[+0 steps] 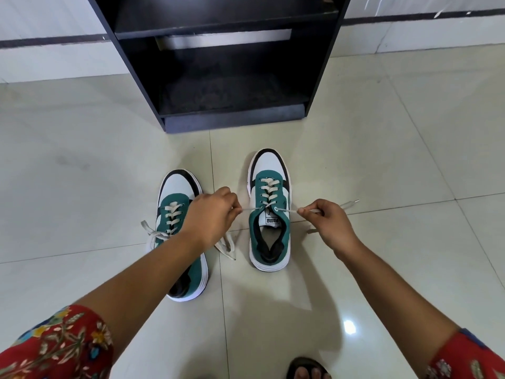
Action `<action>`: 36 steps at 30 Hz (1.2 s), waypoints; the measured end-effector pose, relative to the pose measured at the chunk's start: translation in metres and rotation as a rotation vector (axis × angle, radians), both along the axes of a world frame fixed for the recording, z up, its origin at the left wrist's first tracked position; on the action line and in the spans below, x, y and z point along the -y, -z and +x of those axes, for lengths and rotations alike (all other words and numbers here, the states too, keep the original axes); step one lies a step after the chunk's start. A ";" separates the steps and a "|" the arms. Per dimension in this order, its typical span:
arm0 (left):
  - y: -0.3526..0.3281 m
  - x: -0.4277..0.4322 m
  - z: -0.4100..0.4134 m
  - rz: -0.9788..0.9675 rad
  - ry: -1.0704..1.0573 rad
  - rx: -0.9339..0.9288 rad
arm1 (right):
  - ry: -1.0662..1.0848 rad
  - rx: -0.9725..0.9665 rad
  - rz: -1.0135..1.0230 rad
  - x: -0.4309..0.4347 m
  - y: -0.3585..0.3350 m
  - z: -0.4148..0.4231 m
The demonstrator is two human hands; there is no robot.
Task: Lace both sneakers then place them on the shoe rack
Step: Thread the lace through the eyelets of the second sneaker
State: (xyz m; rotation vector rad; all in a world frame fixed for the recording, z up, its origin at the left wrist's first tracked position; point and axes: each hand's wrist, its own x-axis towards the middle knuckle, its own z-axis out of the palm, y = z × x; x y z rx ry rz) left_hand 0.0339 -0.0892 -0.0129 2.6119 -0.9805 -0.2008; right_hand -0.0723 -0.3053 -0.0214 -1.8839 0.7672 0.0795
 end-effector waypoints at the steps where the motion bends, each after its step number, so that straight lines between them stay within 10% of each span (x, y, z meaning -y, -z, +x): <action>1: 0.000 -0.002 0.001 0.000 0.005 0.012 | -0.007 -0.001 -0.012 0.000 -0.001 0.000; 10: 0.015 -0.006 -0.007 0.078 0.001 -0.010 | -0.063 -0.064 -0.051 -0.007 0.022 -0.016; 16: 0.000 0.004 -0.015 -0.083 -0.246 -0.211 | -0.089 0.121 -0.519 -0.014 0.000 -0.011; 20: -0.001 0.011 -0.029 -0.342 -0.466 -0.746 | -0.112 -0.081 -0.367 -0.033 -0.005 -0.018; 28: -0.017 0.041 -0.029 -0.816 -0.712 -1.038 | 0.299 0.034 0.421 -0.044 -0.016 0.012; 36: -0.016 0.044 -0.022 -0.802 -0.646 -1.141 | 0.289 0.110 0.594 -0.046 -0.014 0.021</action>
